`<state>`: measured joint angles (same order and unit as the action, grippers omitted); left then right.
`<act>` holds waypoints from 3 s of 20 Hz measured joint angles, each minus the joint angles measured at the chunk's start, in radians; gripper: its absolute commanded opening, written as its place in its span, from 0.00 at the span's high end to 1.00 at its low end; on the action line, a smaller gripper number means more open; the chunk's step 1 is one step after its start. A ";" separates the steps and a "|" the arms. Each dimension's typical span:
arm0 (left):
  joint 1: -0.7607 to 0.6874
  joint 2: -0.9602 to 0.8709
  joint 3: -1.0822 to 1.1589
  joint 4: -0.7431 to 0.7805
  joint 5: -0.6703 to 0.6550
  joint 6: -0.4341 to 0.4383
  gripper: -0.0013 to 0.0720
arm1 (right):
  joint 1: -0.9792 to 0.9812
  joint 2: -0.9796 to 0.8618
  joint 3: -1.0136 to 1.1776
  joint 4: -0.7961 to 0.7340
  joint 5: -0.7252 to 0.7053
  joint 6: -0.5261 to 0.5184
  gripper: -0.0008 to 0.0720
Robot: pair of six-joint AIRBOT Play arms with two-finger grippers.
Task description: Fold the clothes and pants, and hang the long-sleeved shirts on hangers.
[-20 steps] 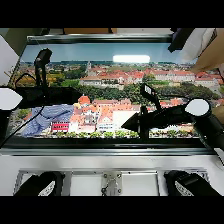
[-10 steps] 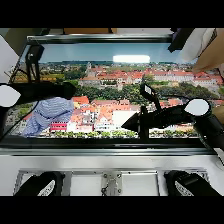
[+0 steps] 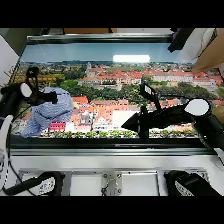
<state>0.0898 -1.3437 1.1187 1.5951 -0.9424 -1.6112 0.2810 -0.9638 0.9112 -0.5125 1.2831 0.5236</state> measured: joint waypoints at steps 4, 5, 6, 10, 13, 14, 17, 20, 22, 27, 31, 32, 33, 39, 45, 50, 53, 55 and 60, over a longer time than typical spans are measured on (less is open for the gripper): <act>0.013 -0.144 0.032 0.003 0.021 -0.034 0.74 | 0.000 0.000 0.000 0.000 -0.004 0.000 0.96; 0.014 -0.168 0.050 0.003 0.009 -0.043 0.97 | 0.000 0.000 0.000 0.001 -0.008 0.000 0.96; 0.015 -0.188 0.075 -0.002 -0.009 -0.049 0.96 | 0.000 0.000 0.000 0.003 -0.014 0.000 0.96; -0.016 -0.186 0.211 -0.121 -0.075 -0.021 0.96 | 0.000 0.000 0.000 0.098 -0.009 0.004 0.96; -0.114 -0.133 0.316 -0.225 -0.100 0.027 0.96 | -0.010 0.001 0.002 0.139 -0.004 0.017 0.96; -0.166 -0.118 0.349 -0.246 -0.104 0.040 0.96 | -0.024 0.006 0.005 0.130 -0.025 0.032 0.96; -0.346 -0.104 0.427 -0.286 -0.104 0.065 0.96 | -0.105 0.051 0.015 0.002 -0.162 0.153 0.96; -0.531 -0.151 0.487 -0.296 -0.064 0.084 0.95 | -0.208 0.118 0.019 -0.161 -0.310 0.315 0.96; -0.621 -0.209 0.541 -0.300 -0.045 0.089 0.08 | -0.275 0.154 0.021 -0.257 -0.364 0.412 0.96; -0.649 -0.303 0.685 -0.306 -0.076 0.048 0.04 | -0.370 0.186 0.021 -0.430 -0.357 0.545 0.96; -0.517 -0.321 0.591 -0.356 -0.210 0.014 0.04 | -0.388 0.178 0.009 -0.521 -0.298 0.602 0.96; -0.481 -0.322 0.496 -0.412 -0.217 0.016 0.04 | -0.390 0.174 0.004 -0.533 -0.292 0.607 0.96; -0.459 -0.323 0.423 -0.458 -0.206 0.024 0.04 | -0.390 0.171 0.003 -0.536 -0.290 0.609 0.96; -0.424 -0.373 0.179 -0.744 -0.062 0.122 0.04 | -0.390 0.164 -0.002 -0.547 -0.281 0.615 0.96; -0.465 -0.492 0.287 -0.858 -0.033 0.154 0.57 | -0.391 0.164 -0.002 -0.550 -0.280 0.619 0.96; -0.446 -0.526 0.409 -0.874 -0.077 0.136 0.97 | -0.391 0.124 -0.002 -0.568 -0.280 0.666 0.93; -0.407 -0.522 0.477 -0.838 -0.147 0.134 0.96 | -0.391 0.022 -0.002 -0.602 -0.285 0.734 0.18; -0.381 -0.502 0.500 -0.788 -0.188 0.131 0.96 | -0.391 -0.083 -0.002 -0.607 -0.312 0.758 0.18; -0.335 -0.470 0.520 -0.681 -0.275 0.128 0.96 | -0.372 -0.379 0.030 -0.463 -0.413 0.744 0.18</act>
<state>-0.2455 -1.8141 1.6390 0.9138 -1.2175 -1.4830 -0.0906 -1.3426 0.9409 -0.9756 0.8700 1.2678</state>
